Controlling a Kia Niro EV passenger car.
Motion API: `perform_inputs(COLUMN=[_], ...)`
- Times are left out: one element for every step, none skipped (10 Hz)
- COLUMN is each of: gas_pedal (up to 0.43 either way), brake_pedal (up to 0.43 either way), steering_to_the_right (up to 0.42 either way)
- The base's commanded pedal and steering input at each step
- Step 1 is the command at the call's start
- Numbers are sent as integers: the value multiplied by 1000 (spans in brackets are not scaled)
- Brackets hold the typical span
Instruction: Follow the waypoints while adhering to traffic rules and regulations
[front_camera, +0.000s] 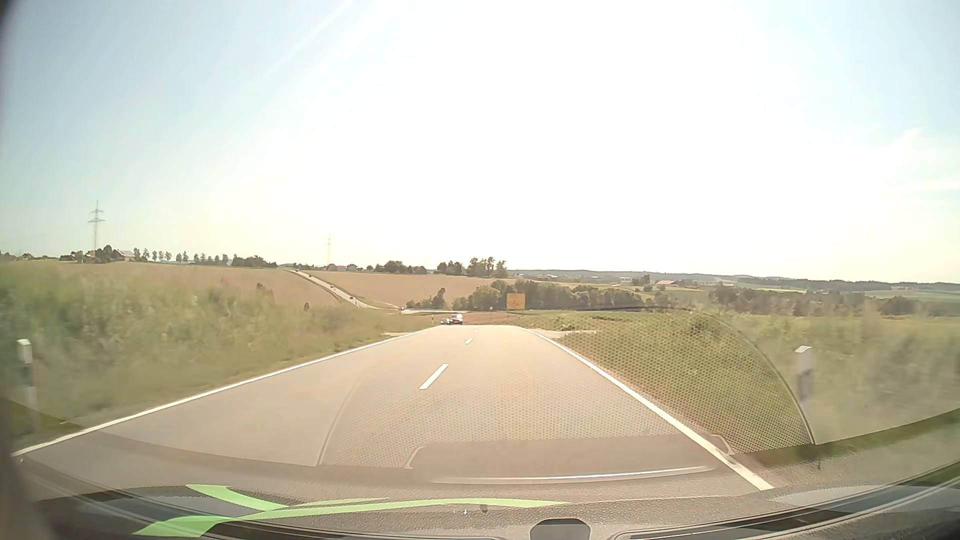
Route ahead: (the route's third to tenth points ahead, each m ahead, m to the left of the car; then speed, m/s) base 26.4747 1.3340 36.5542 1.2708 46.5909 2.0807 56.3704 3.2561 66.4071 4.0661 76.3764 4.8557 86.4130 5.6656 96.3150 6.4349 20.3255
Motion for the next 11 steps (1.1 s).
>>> perform_inputs(gas_pedal=[20,28,39,39,39,39,39,39,39,39,39], brake_pedal=[0,0,0,0,0,0,0,0,0,0,0], steering_to_the_right=[-3,-2,-2,-3,-4,-3,-4,-5,-5,-6,-6])
